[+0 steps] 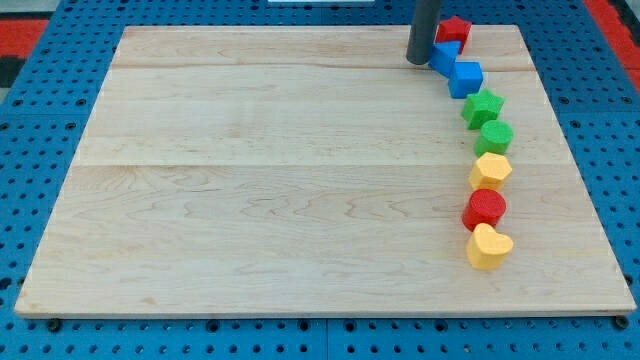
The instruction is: Adjust the group of blocks to form a vertical line
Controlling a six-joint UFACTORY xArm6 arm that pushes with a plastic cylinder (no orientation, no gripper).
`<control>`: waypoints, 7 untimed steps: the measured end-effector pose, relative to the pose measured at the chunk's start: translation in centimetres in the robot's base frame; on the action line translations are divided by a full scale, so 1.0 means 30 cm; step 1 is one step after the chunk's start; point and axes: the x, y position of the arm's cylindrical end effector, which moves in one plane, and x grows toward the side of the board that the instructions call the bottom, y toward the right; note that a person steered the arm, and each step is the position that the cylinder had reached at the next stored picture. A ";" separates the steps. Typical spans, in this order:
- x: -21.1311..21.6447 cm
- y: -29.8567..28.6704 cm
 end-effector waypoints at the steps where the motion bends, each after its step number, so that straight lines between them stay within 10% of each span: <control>1: 0.000 0.055; 7: -0.017 -0.206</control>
